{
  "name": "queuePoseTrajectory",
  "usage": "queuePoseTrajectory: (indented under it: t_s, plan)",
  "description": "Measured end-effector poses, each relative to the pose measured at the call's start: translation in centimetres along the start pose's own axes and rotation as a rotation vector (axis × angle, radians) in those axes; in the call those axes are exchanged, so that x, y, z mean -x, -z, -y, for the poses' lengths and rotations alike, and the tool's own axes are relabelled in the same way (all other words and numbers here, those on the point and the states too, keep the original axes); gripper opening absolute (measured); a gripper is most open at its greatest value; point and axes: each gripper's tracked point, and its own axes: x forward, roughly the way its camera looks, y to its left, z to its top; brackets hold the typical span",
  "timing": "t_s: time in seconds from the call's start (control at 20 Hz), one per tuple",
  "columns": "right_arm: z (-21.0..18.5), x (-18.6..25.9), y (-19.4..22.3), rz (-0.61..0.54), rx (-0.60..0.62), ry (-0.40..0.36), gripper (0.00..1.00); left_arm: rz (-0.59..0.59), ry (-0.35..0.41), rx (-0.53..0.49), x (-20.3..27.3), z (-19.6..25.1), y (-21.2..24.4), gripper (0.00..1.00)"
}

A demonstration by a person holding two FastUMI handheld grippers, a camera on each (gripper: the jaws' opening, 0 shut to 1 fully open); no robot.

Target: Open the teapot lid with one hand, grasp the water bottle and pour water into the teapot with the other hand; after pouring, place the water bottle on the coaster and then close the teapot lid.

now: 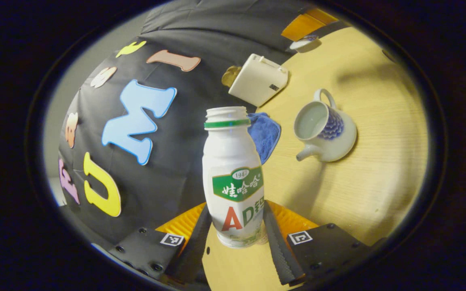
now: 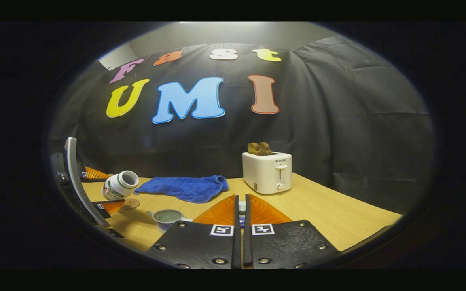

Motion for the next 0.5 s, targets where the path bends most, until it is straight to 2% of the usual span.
queuePoseTrajectory:
  t_s: [0.3, 0.4, 0.5]
  plan:
    - [1.1, 0.2, 0.0, 0.003, -0.024, 0.011, 0.02, -0.013, 0.021, -0.147, -0.8, 0.0, -0.7, 0.73]
    - [1.2, 0.3, 0.0, 0.004, -0.034, 0.008, 0.02, -0.017, 0.025, -0.170, -0.7, -0.1, -0.8, 0.79]
    - [1.3, 0.3, 0.0, 0.005, -0.038, 0.008, 0.02, -0.023, 0.021, -0.204, -0.7, -0.1, -0.9, 0.76]
